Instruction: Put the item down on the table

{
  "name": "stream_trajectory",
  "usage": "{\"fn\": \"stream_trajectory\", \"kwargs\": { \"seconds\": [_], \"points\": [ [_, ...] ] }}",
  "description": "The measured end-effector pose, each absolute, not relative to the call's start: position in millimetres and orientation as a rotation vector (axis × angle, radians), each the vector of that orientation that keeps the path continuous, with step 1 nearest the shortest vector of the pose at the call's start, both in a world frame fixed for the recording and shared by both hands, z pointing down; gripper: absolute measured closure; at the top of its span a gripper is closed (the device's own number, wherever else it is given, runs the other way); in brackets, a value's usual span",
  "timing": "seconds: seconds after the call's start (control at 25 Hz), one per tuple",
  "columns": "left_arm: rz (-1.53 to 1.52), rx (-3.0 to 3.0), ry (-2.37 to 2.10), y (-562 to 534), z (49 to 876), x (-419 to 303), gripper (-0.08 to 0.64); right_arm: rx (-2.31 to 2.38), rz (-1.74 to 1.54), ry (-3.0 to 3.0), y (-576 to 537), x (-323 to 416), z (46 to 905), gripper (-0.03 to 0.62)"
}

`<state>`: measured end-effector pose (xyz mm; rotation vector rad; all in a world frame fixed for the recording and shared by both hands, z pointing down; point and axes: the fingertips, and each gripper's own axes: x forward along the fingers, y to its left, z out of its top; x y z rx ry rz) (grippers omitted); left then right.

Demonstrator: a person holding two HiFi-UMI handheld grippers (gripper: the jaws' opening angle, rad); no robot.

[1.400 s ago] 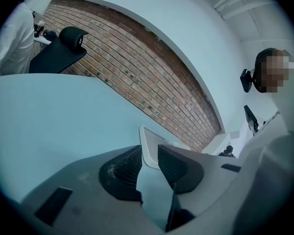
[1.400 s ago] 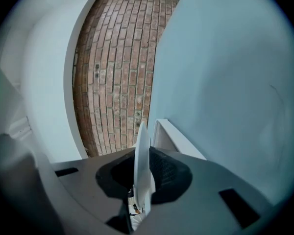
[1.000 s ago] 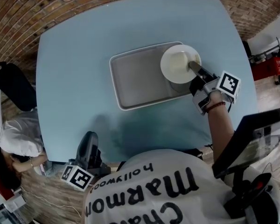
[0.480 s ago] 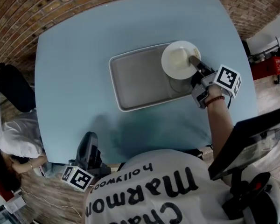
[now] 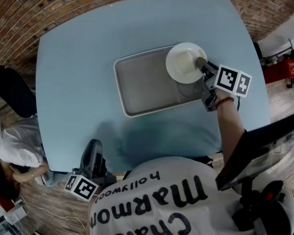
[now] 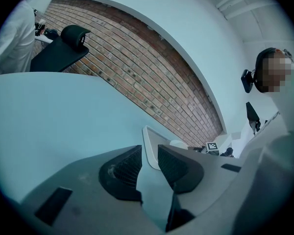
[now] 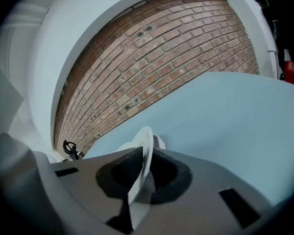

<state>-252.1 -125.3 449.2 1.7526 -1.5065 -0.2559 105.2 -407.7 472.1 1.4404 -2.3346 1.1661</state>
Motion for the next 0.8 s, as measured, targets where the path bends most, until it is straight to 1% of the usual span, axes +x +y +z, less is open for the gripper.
{"fn": "stream_trajectory", "kwargs": {
  "seconds": [0.4,0.6,0.8],
  "points": [
    [-0.26,1.741,-1.517,-122,452,-251,0.456,1.446,0.993,-2.348,-420,114,477,0.538],
    [-0.264,1.726,-1.527,-119,456,-253,0.456,1.45,0.888,-2.342,-426,117,482,0.517],
    [-0.27,1.731,-1.517,-121,456,-251,0.456,1.441,0.688,-2.25,-428,122,493,0.482]
  ]
}}
